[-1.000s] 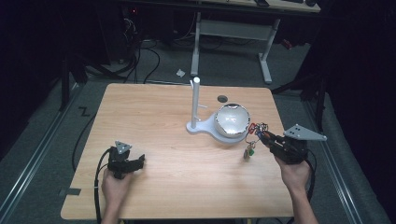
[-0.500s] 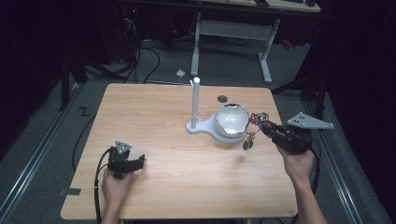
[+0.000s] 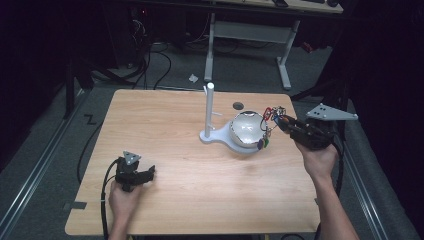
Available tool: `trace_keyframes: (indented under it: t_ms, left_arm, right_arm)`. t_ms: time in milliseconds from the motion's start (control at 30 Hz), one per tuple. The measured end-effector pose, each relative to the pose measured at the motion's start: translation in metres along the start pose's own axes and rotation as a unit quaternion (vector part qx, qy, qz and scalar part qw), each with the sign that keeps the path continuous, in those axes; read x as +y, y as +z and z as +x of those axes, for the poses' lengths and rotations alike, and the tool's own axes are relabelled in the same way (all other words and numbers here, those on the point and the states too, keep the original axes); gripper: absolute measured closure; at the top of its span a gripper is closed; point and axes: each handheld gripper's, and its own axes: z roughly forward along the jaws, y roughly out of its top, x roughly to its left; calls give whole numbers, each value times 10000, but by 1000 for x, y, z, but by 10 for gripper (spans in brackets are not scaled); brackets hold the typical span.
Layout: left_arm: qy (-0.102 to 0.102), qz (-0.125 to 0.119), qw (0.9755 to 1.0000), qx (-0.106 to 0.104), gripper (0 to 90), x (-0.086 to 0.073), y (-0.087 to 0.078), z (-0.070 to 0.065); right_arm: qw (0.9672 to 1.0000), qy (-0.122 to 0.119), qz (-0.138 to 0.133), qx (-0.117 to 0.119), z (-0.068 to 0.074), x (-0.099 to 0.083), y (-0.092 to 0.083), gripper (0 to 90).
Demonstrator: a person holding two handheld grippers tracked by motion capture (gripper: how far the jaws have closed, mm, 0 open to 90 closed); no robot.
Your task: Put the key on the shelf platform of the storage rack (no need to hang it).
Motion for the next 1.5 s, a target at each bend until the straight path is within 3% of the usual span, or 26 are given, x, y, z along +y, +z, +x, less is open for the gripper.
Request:
trace_keyframes:
  t_ms: [733,1500]
  left_arm:
    - [-11,-9,10000,-5,227,0,0,0]
    - [-10,-10,10000,-8,228,0,0,0]
  right_arm:
    - [9999,-79,104,-25,-5,24,31,788]
    - [9980,137,615,42,-12,8,78,784]
